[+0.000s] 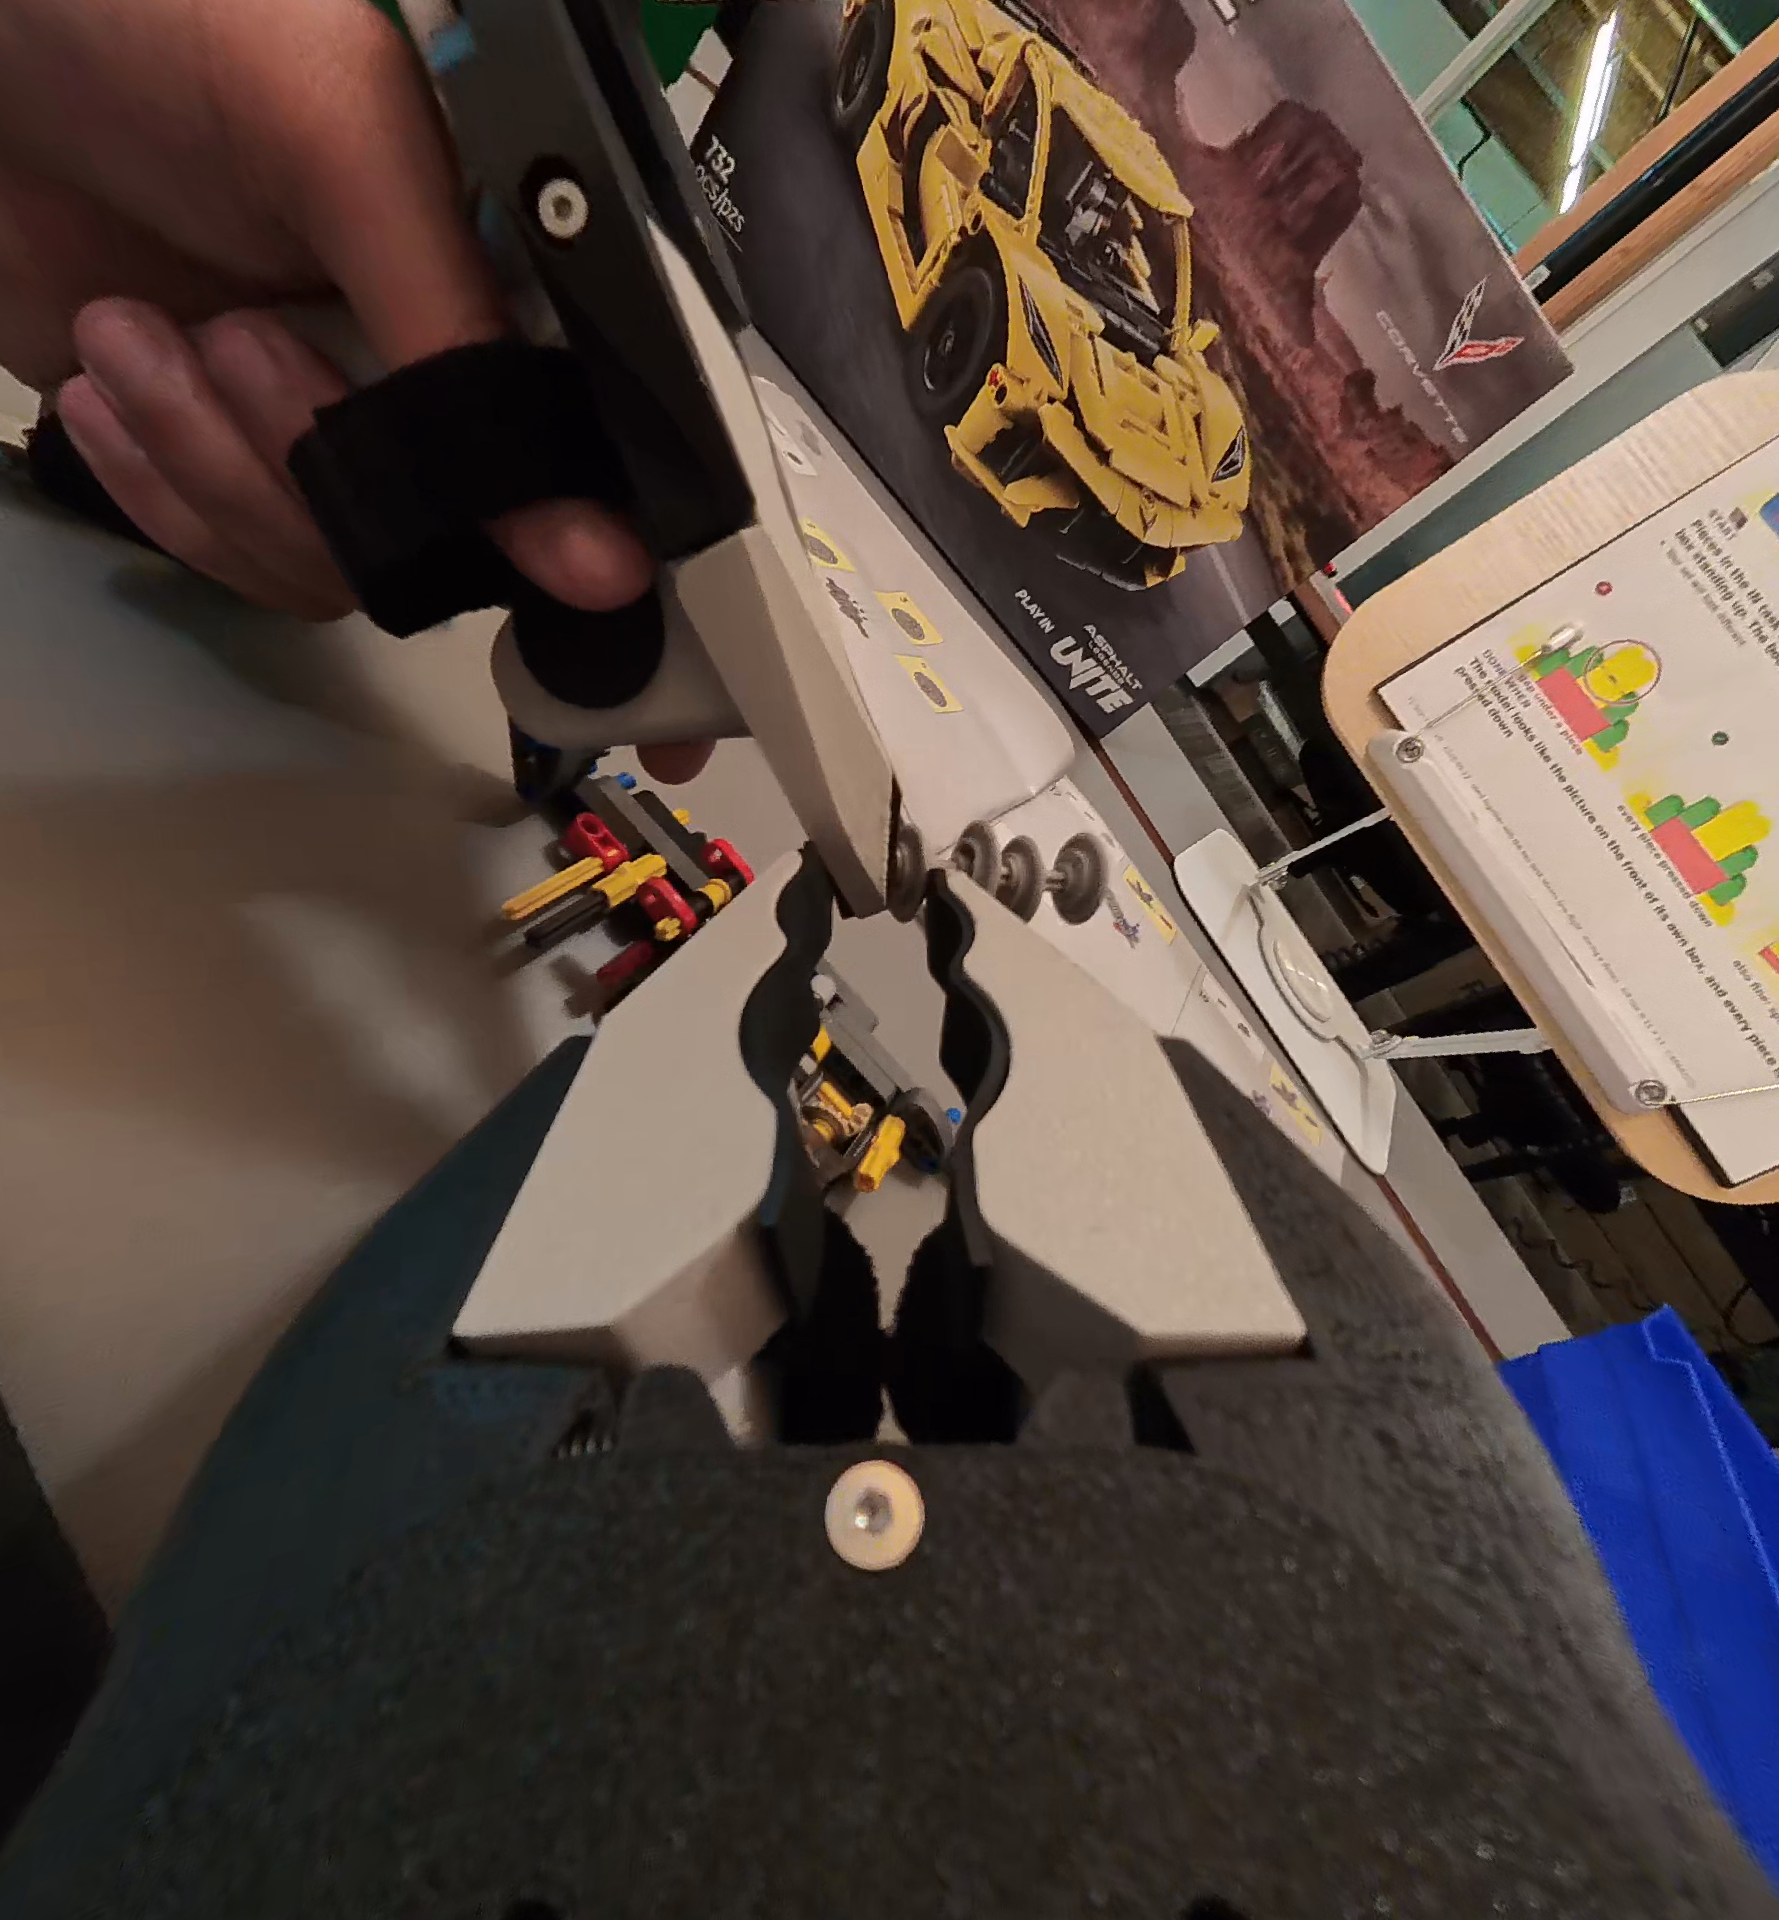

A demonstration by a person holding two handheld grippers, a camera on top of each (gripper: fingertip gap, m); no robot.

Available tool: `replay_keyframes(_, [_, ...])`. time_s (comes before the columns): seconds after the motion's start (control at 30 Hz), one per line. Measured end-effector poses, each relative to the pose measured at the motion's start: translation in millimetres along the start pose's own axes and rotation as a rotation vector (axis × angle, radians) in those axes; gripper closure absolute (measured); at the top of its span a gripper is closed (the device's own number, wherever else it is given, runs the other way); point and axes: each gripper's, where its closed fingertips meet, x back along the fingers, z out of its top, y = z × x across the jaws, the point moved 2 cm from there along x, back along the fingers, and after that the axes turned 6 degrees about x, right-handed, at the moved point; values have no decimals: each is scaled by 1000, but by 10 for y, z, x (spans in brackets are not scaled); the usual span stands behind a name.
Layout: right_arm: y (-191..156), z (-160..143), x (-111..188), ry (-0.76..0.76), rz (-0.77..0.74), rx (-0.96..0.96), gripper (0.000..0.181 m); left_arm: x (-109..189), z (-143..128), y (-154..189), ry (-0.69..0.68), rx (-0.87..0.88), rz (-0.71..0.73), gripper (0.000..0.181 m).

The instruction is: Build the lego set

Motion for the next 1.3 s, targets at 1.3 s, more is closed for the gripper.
replay_keyframes(1.3, [8,-62,20,79,119,-245,164,35,-109,-81,-103,-132,46,180])
